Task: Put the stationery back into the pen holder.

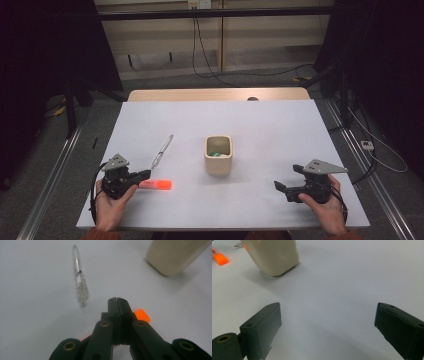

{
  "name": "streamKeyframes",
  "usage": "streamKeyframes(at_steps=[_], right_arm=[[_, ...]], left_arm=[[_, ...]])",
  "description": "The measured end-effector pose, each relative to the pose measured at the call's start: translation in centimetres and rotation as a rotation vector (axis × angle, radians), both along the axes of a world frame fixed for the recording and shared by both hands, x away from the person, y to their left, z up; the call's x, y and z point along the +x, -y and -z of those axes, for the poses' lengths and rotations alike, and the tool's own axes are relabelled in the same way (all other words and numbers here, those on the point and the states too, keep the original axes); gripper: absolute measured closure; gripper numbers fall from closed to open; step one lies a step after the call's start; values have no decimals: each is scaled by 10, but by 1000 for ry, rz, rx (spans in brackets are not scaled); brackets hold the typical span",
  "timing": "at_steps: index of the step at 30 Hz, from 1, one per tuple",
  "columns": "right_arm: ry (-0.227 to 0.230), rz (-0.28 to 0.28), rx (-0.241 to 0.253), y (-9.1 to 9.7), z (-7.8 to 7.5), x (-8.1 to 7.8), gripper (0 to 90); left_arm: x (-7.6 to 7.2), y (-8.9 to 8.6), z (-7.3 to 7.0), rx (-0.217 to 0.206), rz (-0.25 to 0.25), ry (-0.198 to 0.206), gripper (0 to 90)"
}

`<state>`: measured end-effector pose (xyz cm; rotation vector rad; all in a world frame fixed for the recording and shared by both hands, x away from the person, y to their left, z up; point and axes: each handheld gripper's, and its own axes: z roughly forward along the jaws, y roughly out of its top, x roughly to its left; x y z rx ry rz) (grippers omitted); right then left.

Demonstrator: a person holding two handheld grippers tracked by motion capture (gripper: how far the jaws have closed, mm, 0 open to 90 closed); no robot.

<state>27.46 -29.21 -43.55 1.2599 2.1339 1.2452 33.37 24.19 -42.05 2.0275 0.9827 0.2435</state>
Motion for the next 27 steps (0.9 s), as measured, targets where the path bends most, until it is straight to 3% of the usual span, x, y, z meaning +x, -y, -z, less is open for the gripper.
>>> streamKeyframes(at_steps=[3, 8, 12, 27], right_arm=[[-3, 1, 1, 0, 0, 0, 74], [0, -1, -2, 0, 0, 0, 73], [-1, -1, -3, 0, 0, 0, 73], [-10, -9, -12, -2, 1, 1, 71]], left_arm=[[-6, 5, -2, 19, 47, 6, 900], [-10, 14, 6, 32, 114, -42, 900], [-9, 21, 8, 66, 161, -48, 900], [-2, 39, 17, 148, 196, -78, 900]])
